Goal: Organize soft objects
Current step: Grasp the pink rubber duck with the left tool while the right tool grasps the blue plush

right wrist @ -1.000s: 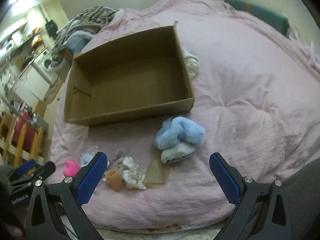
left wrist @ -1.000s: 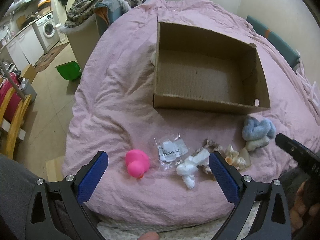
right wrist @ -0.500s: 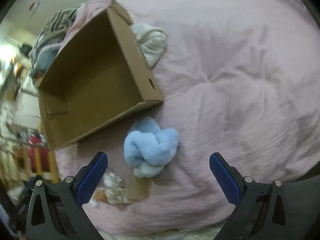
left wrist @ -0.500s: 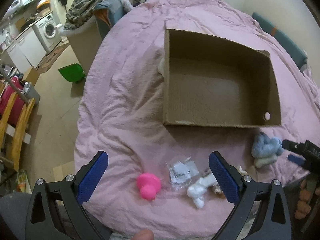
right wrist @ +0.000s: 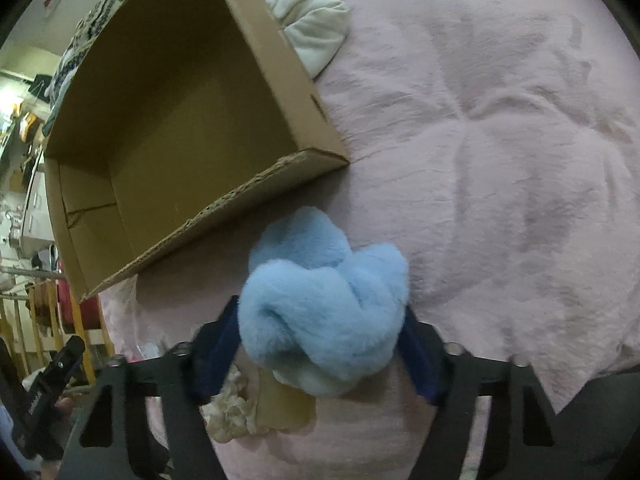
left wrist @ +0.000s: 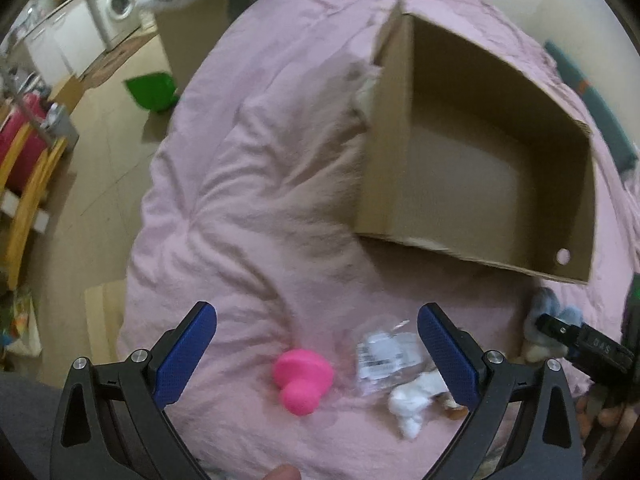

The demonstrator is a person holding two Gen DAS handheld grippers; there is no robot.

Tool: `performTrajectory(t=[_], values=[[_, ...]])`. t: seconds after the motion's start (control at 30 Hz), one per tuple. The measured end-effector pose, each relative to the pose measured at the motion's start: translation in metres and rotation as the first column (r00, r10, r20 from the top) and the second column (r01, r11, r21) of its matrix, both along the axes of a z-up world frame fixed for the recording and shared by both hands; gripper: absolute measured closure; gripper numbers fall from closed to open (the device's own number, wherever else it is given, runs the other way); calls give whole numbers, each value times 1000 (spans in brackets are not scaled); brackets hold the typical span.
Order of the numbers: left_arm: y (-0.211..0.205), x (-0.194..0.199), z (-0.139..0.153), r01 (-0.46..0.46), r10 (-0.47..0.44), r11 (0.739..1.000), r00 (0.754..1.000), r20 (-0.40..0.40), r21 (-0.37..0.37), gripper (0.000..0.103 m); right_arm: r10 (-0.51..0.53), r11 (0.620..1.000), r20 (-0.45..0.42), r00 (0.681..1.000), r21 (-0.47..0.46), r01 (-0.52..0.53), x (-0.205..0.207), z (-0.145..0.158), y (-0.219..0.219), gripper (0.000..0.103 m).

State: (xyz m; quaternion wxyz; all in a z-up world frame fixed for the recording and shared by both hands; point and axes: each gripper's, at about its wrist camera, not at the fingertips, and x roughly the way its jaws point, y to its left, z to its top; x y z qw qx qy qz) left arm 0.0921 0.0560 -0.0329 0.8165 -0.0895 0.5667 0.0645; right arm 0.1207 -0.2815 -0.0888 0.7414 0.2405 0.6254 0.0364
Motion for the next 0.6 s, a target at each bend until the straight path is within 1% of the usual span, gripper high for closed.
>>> performTrajectory(t=[0.03, 0.07, 0.1, 0.13, 0.17, 0.2, 0.27, 0.33, 0.4, 0.5, 0.53, 0.6], values=[[4, -1, -4, -12, 13, 1000, 1000, -22, 8, 3, 16, 1000, 5, 1000, -8, -16, -1, 1, 1, 55], [8, -2, -9, -24, 24, 1000, 999, -48, 4, 3, 30, 999, 10, 999, -21, -30, -1, 3, 3, 60], [11, -3, -14, -34, 33, 999, 997, -72, -14, 6, 38, 999, 24, 999, -29, -37, -2, 6, 3, 68], [13, -5, -18, -39, 36, 999, 995, -88, -31, 9, 43, 999, 40, 998, -33, -42, -6, 9, 2, 70], [15, -7, -22, -42, 37, 998, 994, -107, -41, 15, 48, 998, 56, 997, -36, -46, -7, 13, 2, 71], [16, -8, -24, -41, 35, 998, 992, -124, -44, 16, 50, 998, 74, 996, -34, -47, -8, 17, 2, 71], [14, -12, -30, -34, 27, 999, 988, -152, -39, 16, 53, 998, 109, 993, -26, -50, -11, 25, 3, 71], [9, -14, -38, -10, 0, 998, 982, -187, -55, 17, 58, 998, 133, 989, -15, -57, -15, 31, 4, 71], [4, -14, -44, 9, -19, 999, 978, -206, -48, 27, 63, 998, 147, 987, -10, -62, -17, 35, 3, 71], [0, -13, -54, 18, -24, 999, 969, -247, -28, 29, 77, 997, 154, 985, -14, -76, -15, 36, 9, 71], [1, -14, -59, 12, -22, 999, 963, -268, -36, 30, 79, 997, 155, 985, -15, -78, -15, 37, 10, 71], [2, -15, -68, 3, -21, 998, 954, -298, -60, 36, 83, 997, 163, 983, -21, -81, -19, 39, 6, 71]])
